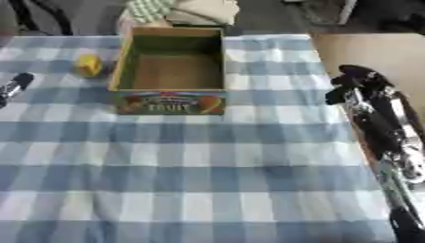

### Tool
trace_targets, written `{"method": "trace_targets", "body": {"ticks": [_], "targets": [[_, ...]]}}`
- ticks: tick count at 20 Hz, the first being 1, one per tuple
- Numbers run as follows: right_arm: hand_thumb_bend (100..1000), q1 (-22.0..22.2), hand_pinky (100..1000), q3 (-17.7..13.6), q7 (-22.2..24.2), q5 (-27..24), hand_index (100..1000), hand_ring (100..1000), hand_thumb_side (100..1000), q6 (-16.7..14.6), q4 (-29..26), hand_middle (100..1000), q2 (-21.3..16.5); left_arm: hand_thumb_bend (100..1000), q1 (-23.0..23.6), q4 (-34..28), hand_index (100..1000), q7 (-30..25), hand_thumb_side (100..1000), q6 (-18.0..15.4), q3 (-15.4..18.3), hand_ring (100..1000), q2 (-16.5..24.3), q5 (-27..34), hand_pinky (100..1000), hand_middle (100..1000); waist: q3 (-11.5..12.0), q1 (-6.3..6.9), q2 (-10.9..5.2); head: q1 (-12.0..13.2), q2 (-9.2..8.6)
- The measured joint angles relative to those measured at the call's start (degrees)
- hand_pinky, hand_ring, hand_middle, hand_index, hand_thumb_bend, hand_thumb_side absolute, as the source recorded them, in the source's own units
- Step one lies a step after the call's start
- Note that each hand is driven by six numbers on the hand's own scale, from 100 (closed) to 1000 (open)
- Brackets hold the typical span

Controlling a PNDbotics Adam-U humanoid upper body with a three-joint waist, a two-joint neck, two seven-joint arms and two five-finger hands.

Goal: Pick up objects on the table and place them in the box.

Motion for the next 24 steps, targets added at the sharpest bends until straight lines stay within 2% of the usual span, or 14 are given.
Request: {"method": "trace_targets", "body": {"ticks": [6, 12, 18, 24], "targets": [[100, 0.00, 575, 0.00, 0.00, 0.00, 779, 568, 456, 0.00, 0.00, 604, 0.00, 670, -1.80, 0.69, 707, -0.91, 538, -0.52, -0.17, 605, 1.15, -0.67, 654, 609, -0.15, 0.08, -0.10, 0.02, 0.01], [100, 0.16, 575, 0.02, 0.02, 0.00, 779, 568, 456, 0.03, 0.00, 604, -0.01, 671, -7.09, 4.94, 703, -4.10, 523, -2.16, -1.95, 604, 4.59, -0.65, 654, 608, -0.62, 0.31, -0.23, 0.06, 0.03], [100, 0.16, 575, 0.10, 0.18, 0.00, 779, 568, 456, 0.15, 0.00, 604, -0.01, 665, -16.15, 15.30, 692, -8.95, 494, -4.24, -4.36, 598, 8.26, 0.66, 652, 597, -1.30, 0.35, -0.33, 0.20, 0.05], [100, 0.14, 575, 0.41, 0.42, 0.00, 779, 567, 456, 0.29, 0.01, 603, -0.01, 647, -26.91, 30.73, 684, -12.60, 437, -6.83, -7.09, 595, 9.12, -0.82, 652, 585, -2.07, 0.42, -0.33, 0.59, 0.05]]}}
